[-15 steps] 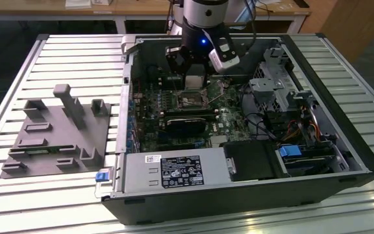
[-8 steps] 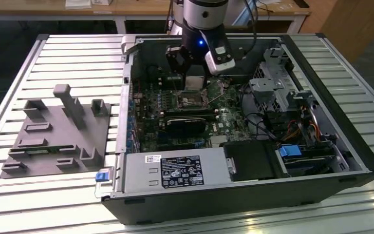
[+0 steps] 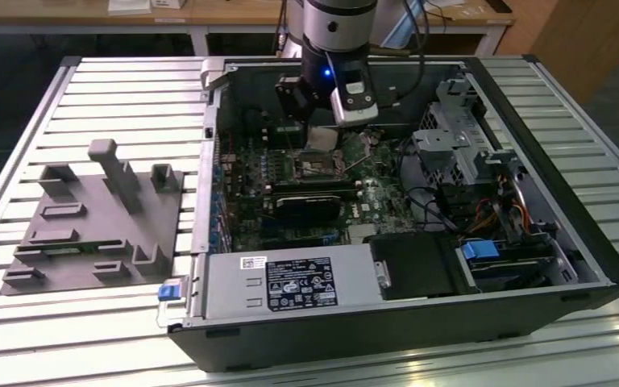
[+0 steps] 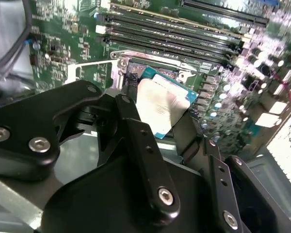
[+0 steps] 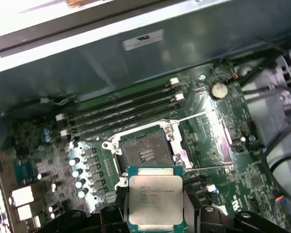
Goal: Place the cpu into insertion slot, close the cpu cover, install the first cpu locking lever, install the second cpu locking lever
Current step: 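Place the cpu into insertion slot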
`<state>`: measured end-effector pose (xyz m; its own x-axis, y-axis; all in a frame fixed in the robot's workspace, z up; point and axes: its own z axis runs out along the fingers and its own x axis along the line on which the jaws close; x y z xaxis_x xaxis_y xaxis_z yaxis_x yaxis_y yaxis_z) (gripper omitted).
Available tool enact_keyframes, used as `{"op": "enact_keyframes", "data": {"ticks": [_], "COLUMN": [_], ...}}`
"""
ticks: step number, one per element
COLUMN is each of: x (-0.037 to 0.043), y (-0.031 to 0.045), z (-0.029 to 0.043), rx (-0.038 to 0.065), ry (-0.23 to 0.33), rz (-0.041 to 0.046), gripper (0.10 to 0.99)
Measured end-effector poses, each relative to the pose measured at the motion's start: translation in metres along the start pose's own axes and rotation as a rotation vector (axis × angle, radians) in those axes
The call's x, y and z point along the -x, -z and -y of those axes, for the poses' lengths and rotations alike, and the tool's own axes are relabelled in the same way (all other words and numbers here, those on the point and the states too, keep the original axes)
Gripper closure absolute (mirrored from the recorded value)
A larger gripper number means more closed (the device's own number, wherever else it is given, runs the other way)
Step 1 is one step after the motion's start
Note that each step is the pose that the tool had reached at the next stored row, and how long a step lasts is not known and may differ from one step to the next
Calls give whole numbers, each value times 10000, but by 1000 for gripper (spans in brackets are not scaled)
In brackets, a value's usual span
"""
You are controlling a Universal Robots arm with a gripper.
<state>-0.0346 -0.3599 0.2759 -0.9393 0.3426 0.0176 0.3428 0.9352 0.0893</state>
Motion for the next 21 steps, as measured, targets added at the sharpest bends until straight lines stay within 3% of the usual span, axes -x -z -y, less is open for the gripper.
{"op": "enact_keyframes", "data": {"ticks": [21], "x": [1], "y": [-69], "z": [6], "rx": [67], "ry": [-3815], "rz": [342], "gripper": [549]}}
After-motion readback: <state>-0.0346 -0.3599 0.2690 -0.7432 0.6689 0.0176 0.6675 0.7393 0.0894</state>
